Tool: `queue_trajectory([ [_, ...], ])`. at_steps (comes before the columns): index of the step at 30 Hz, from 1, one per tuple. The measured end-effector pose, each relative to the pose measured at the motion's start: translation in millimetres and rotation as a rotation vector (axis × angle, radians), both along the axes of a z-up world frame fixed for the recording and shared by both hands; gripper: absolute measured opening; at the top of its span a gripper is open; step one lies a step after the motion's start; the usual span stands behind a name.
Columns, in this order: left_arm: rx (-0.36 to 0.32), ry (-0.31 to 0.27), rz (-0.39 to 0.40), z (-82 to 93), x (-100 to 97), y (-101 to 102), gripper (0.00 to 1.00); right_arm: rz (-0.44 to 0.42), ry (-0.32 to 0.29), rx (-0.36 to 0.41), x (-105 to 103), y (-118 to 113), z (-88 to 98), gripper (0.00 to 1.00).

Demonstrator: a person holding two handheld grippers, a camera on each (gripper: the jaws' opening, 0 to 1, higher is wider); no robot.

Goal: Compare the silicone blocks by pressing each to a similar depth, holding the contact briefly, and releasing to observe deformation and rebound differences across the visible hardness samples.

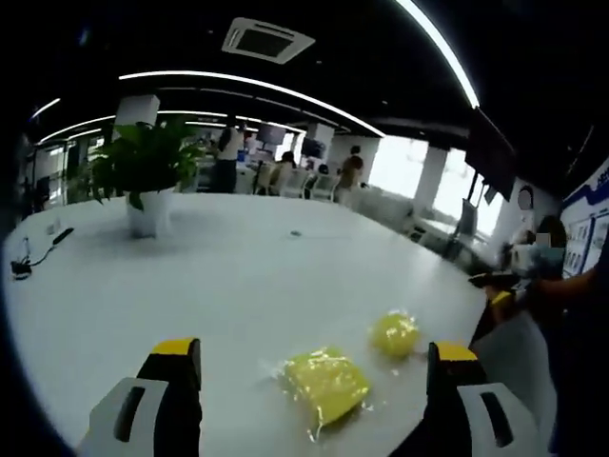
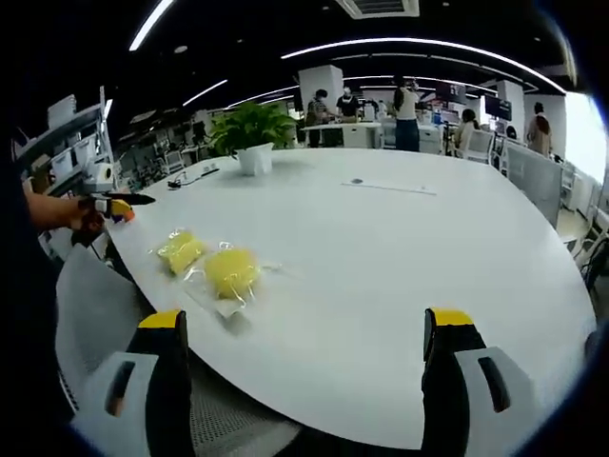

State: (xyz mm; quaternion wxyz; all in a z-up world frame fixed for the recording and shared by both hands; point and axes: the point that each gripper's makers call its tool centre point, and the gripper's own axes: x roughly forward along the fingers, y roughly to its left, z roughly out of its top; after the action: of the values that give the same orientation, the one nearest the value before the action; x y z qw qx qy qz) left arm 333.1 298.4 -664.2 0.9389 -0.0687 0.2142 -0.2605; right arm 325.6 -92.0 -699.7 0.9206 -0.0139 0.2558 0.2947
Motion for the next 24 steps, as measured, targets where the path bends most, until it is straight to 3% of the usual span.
queue_trajectory([
  [6, -0.004, -0.017, -0.009, 6.1, -2.0, 9, 1.00, 0.012, -0.017, -0.012, -4, 2, 0.6, 0.97],
  [14, 0.008, 0.008, -0.003, -12.5, -16.4, 30, 1.00, 0.070, -0.042, -0.043, -10, 20, 2.5, 0.97],
  [18, 0.011, 0.001, -0.008, -12.1, -24.7, 37, 1.00, 0.092, -0.051, -0.046, -9, 26, 5.1, 0.97],
  [24, 0.015, -0.002, -0.006, -9.3, -18.2, 42, 1.00, 0.080, -0.044, -0.048, -1, 26, 0.9, 0.97],
])
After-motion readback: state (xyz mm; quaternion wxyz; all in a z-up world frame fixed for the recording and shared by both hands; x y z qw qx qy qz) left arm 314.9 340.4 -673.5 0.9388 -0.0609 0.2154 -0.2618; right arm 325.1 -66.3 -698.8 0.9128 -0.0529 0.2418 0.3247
